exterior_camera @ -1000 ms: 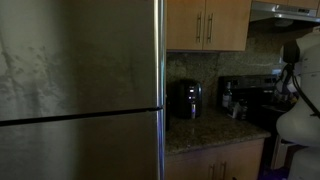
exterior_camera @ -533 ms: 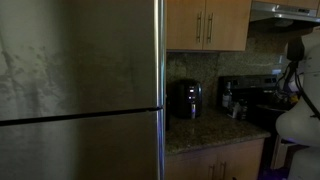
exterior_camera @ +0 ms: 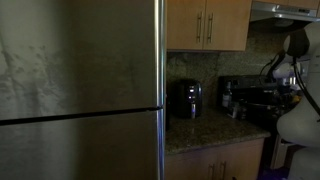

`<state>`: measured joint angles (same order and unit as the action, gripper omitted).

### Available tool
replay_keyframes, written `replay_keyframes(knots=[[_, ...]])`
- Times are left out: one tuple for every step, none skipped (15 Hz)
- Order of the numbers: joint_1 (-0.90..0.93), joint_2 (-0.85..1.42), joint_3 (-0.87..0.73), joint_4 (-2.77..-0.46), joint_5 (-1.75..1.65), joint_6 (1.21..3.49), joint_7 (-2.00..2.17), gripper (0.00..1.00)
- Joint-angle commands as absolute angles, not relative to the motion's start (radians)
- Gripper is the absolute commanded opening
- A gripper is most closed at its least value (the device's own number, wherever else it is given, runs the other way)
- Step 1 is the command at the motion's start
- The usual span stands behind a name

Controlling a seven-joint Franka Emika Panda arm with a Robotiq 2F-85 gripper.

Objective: Move the frying pan forward.

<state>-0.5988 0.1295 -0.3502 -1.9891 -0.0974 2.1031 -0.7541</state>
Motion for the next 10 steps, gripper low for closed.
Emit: replay_keyframes(knots=[[-0.533,0.108,-0.383,-1.994,-0.257,2.163,-0.554,0.02],[-0.528,0.125,-0.393,-1.985,-0.272,2.196,-0.498,0.02],[-0.524,0.150,-0.407,-1.968,-0.317,2.202,-0.435,0.02],[-0.523,0.175,-0.419,-1.965,-0.352,2.223,-0.394,0.02],[-0.516,0.189,-0.431,-1.974,-0.402,2.238,-0.339,0.02],[-0.510,0.205,-0.444,-1.979,-0.457,2.241,-0.284,0.02],[-0.501,0.218,-0.457,-1.990,-0.520,2.243,-0.229,0.02],[-0.491,0.227,-0.470,-1.996,-0.585,2.229,-0.172,0.02],[-0.484,0.227,-0.475,-2.010,-0.621,2.208,-0.155,0.02],[-0.484,0.211,-0.471,-2.031,-0.635,2.200,-0.172,0.02]])
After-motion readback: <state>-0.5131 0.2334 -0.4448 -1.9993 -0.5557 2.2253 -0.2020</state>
